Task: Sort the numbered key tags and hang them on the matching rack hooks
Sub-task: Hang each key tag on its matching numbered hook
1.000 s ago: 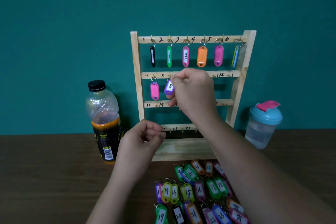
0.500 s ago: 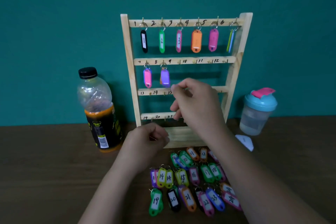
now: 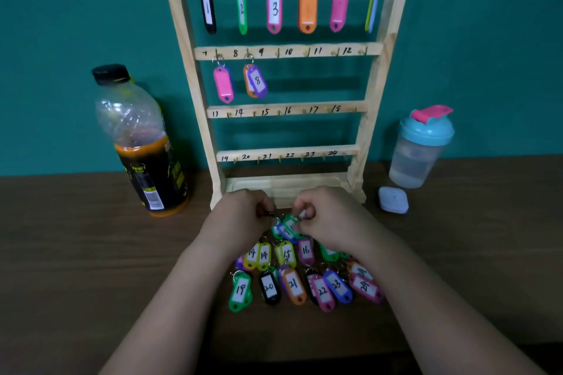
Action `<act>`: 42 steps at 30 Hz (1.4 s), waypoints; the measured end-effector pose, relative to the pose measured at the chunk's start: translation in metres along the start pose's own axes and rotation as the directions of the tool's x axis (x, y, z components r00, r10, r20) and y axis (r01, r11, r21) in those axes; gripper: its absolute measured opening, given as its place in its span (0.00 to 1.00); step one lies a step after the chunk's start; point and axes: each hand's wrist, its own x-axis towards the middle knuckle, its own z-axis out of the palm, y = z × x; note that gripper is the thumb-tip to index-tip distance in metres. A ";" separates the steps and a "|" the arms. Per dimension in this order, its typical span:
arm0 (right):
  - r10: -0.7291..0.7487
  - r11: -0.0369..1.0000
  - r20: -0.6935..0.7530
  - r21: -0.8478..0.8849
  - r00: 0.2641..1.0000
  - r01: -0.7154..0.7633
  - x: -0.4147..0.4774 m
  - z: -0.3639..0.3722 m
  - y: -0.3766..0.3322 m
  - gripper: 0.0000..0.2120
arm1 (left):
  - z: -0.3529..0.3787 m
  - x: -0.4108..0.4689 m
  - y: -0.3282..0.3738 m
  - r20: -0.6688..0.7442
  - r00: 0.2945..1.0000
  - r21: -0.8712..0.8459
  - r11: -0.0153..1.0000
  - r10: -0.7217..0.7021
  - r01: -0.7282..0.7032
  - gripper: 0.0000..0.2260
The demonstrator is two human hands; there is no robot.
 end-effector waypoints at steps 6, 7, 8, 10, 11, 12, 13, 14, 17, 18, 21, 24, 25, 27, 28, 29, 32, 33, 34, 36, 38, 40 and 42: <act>0.027 1.000 0.007 -0.008 1.000 -0.027 0.004 0.008 0.007 0.09 | 0.004 0.002 0.000 -0.020 1.000 -0.004 1.000 -0.016 0.016 0.05; 0.029 1.000 0.001 -0.006 1.000 -0.029 0.005 0.009 0.007 0.08 | 0.004 0.001 0.001 -0.011 1.000 -0.022 1.000 -0.021 0.021 0.04; 0.029 1.000 -0.005 -0.005 1.000 -0.029 0.005 0.011 0.007 0.07 | 0.004 0.000 0.001 -0.003 1.000 -0.035 0.999 -0.027 0.027 0.04; 0.023 1.000 -0.023 -0.015 0.999 -0.023 0.006 0.014 0.006 0.05 | 0.003 0.000 0.000 0.011 0.999 -0.043 0.999 -0.032 0.032 0.03; 0.018 1.000 -0.032 -0.023 0.999 -0.019 0.006 0.016 0.006 0.04 | 0.002 0.000 0.000 0.018 0.999 -0.045 0.998 -0.032 0.033 0.03; 0.016 0.999 -0.039 -0.028 0.999 -0.017 0.006 0.017 0.006 0.04 | 0.002 0.000 0.000 0.026 0.999 -0.054 0.998 -0.034 0.035 0.02; 0.017 0.999 -0.045 -0.029 0.999 -0.019 0.006 0.019 0.007 0.04 | 0.001 0.000 -0.001 0.037 0.999 -0.072 0.997 -0.035 0.038 0.02; 0.019 0.999 -0.048 -0.028 0.999 -0.020 0.005 0.019 0.007 0.03 | 0.000 -0.001 -0.001 0.046 0.998 -0.089 0.995 -0.038 0.042 0.04; 0.021 0.999 -0.063 -0.022 0.998 -0.023 0.006 0.022 0.008 0.03 | 0.001 -0.001 0.000 0.068 0.996 -0.103 0.993 -0.052 0.059 0.11; 0.023 1.000 -0.065 -0.018 0.998 -0.024 0.007 0.022 0.008 0.03 | 0.002 -0.001 0.002 0.063 0.997 -0.089 0.994 -0.053 0.058 0.11; 0.036 0.999 -0.058 -0.022 0.998 -0.037 0.009 0.023 0.008 0.02 | 0.005 -0.001 0.004 0.013 0.999 -0.051 0.998 -0.049 0.049 0.08; 0.045 0.998 -0.057 -0.035 0.997 -0.047 0.010 0.022 0.008 0.04 | 0.003 -0.002 0.007 -0.030 0.999 -0.009 0.999 -0.034 0.034 0.02; 0.047 0.998 -0.058 -0.045 0.997 -0.049 0.010 0.022 0.008 0.04 | 0.003 -0.002 0.008 -0.035 0.999 0.006 1.000 -0.029 0.030 0.01; 0.050 0.997 -0.057 -0.064 0.997 -0.054 0.009 0.021 0.008 0.05 | 0.002 -0.002 0.009 -0.031 0.999 0.029 0.999 -0.024 0.025 0.01; 0.055 0.995 -0.054 -0.075 0.997 -0.059 0.009 0.021 0.007 0.05 | 0.002 -0.002 0.010 -0.028 0.999 0.034 0.999 -0.024 0.025 0.02; 0.061 0.994 -0.051 -0.087 0.997 -0.065 0.008 0.020 0.006 0.05 | 0.002 -0.002 0.010 -0.029 0.999 0.033 0.999 -0.028 0.029 0.02; 0.067 0.991 -0.047 -0.109 0.997 -0.071 0.008 0.019 0.005 0.06 | 0.001 -0.001 0.008 -0.037 0.999 0.025 0.999 -0.040 0.041 0.02; 0.063 0.992 -0.048 -0.110 0.997 -0.068 0.007 0.019 0.006 0.05 | 0.001 0.000 0.007 -0.035 0.999 0.028 0.999 -0.039 0.040 0.02; 0.059 0.992 -0.049 -0.105 0.997 -0.064 0.007 0.019 0.006 0.05 | 0.001 -0.001 0.007 -0.031 0.999 0.027 0.999 -0.040 0.041 0.02; 0.051 0.995 -0.058 -0.081 0.997 -0.056 0.006 0.019 0.006 0.05 | 0.001 0.000 0.004 -0.015 0.999 0.018 0.999 -0.045 0.046 0.02; 0.041 0.998 -0.076 -0.053 0.996 -0.045 0.005 0.018 0.006 0.05 | 0.001 0.000 0.002 -0.001 0.999 0.021 0.998 -0.055 0.055 0.02; 0.025 0.999 -0.105 -0.027 0.994 -0.028 0.006 0.018 0.007 0.04 | 0.000 0.002 -0.001 0.014 0.998 0.035 0.998 -0.053 0.053 0.02; 0.005 1.000 -0.135 0.004 0.991 -0.004 0.007 0.020 0.007 0.04 | -0.001 0.003 -0.002 0.038 0.998 0.050 0.997 -0.053 0.051 0.03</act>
